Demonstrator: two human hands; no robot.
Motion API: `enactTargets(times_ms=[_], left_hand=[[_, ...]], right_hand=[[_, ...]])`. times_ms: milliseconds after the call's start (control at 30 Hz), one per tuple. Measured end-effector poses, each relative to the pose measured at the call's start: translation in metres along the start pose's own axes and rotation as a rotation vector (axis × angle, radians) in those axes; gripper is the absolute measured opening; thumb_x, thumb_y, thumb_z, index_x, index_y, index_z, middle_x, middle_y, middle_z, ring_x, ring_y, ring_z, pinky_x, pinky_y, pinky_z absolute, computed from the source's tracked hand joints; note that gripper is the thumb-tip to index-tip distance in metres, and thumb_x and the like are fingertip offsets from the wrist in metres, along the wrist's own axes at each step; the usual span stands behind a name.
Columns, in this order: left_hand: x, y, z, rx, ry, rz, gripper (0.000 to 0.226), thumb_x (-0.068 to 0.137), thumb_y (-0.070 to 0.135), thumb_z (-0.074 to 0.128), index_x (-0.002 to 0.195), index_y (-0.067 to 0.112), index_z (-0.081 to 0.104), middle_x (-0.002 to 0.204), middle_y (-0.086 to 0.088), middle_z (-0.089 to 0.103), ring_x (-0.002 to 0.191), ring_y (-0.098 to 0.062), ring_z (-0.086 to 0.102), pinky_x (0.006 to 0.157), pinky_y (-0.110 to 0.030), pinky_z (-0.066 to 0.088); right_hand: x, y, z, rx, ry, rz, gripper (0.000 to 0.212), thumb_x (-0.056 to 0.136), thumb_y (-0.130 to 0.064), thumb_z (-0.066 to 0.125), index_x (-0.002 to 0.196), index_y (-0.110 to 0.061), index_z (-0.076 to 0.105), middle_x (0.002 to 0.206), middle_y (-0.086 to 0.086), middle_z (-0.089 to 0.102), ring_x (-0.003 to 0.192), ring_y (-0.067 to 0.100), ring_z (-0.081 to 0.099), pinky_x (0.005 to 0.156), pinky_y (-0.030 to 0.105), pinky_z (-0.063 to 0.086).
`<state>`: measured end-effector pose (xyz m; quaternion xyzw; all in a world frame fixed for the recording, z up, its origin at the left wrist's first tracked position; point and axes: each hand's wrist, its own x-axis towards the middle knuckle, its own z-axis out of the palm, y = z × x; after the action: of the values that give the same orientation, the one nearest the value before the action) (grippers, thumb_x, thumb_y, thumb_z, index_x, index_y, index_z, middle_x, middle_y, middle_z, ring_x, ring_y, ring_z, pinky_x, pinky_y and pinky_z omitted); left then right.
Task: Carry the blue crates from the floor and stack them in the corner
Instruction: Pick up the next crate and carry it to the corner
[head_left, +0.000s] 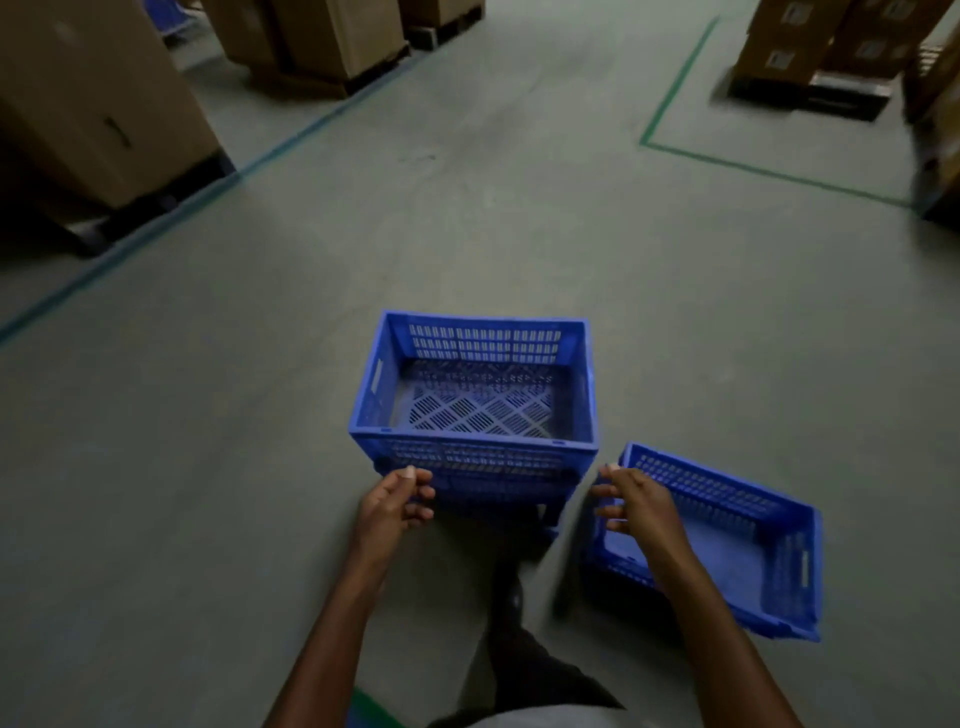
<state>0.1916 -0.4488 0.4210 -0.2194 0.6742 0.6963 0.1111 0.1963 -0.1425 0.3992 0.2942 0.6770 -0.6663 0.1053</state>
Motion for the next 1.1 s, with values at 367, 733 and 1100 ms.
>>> enactTargets(times_ms=[367, 733, 1100], left_hand=[[0.242, 0.014, -0.03, 0.271, 0.137, -0.076, 0.026, 0.104, 0.029, 0.052, 0.095, 0.01, 0.068, 0.086, -0.009, 0.064, 0.071, -0.021, 0.056, 0.059, -0.028, 0.051], [0.424, -0.004, -0.074, 0.725, 0.199, -0.232, 0.058, 0.103, 0.055, 0.036, 0.123, 0.007, 0.061, 0.124, -0.018, 0.064, 0.114, -0.036, 0.061, 0.095, -0.042, 0.047], [0.455, -0.024, -0.065, 0.254, 0.094, -0.313, 0.06, 0.092, 0.071, 0.048, 0.082, 0.013, 0.058, 0.06, -0.004, 0.051, 0.042, -0.018, 0.042, 0.045, -0.026, 0.036]], right_hand=[[0.231, -0.031, 0.059, -0.393, 0.172, 0.02, 0.028, 0.098, -0.042, 0.058, 0.102, -0.016, 0.068, 0.104, 0.012, 0.072, 0.093, 0.034, 0.067, 0.082, 0.043, 0.053], [0.355, -0.013, 0.08, -0.58, 0.457, 0.208, 0.066, 0.101, -0.055, 0.038, 0.127, 0.003, 0.056, 0.131, 0.033, 0.053, 0.116, 0.049, 0.053, 0.097, 0.053, 0.042], [0.372, -0.023, 0.06, -0.042, 0.245, 0.32, 0.075, 0.074, -0.081, 0.055, 0.087, -0.008, 0.06, 0.072, 0.015, 0.058, 0.049, 0.025, 0.048, 0.042, 0.028, 0.04]])
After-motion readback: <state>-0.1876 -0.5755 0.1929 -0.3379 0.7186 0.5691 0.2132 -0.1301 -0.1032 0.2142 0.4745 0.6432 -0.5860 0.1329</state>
